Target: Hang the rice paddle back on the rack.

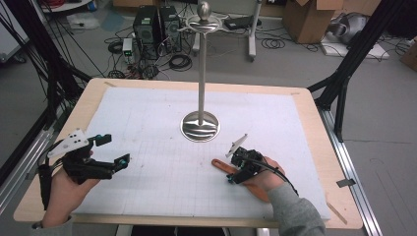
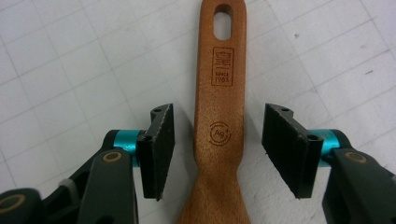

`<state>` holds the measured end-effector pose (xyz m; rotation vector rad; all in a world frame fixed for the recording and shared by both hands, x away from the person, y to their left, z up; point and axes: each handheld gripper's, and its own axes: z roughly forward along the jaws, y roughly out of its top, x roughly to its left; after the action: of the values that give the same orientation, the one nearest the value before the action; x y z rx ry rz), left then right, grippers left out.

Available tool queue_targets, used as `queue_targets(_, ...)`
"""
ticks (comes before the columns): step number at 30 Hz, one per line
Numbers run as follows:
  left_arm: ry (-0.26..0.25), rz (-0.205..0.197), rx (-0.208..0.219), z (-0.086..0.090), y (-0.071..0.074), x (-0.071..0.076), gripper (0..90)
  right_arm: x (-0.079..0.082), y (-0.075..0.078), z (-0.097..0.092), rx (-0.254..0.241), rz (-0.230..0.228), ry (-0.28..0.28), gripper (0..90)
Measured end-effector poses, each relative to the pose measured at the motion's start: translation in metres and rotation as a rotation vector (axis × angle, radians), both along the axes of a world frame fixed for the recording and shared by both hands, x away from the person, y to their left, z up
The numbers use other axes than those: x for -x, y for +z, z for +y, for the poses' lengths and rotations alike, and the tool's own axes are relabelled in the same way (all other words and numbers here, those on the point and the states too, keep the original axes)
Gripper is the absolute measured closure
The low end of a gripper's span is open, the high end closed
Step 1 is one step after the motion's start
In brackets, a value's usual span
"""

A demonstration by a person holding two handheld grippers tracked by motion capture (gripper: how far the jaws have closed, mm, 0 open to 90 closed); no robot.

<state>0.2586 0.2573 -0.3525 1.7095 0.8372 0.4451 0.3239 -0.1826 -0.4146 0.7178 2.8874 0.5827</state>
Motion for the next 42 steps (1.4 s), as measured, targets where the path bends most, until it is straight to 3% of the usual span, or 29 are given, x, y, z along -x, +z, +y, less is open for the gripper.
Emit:
queue_targets(4, -0.002, -0.003, -0.002, 0.001, 0.0, 0.0, 1.8, 0.0, 0.001, 0.002, 0.016, 0.005, 0.004, 49.9)
queue_targets(15, 0.002, -0.008, 0.001, 0.002, 0.001, 0.001, 1.8, 0.001, 0.001, -0.001, -0.004, 0.01, -0.005, 62.8)
queue_targets(26, 0.001, -0.003, -0.002, 0.001, 0.001, -0.001, 1.8, 0.003, 0.0, -0.007, -0.051, -0.003, -0.024, 64.6)
queue_targets(37, -0.005, -0.007, -0.001, -0.001, 0.002, -0.002, 1.8, 0.008, 0.024, -0.027, -0.238, -0.088, -0.081, 64.7)
queue_targets(42, -0.004, -0.007, 0.001, -0.001, 0.002, -0.003, 1.8, 0.009, 0.035, -0.035, -0.288, -0.121, -0.078, 64.6)
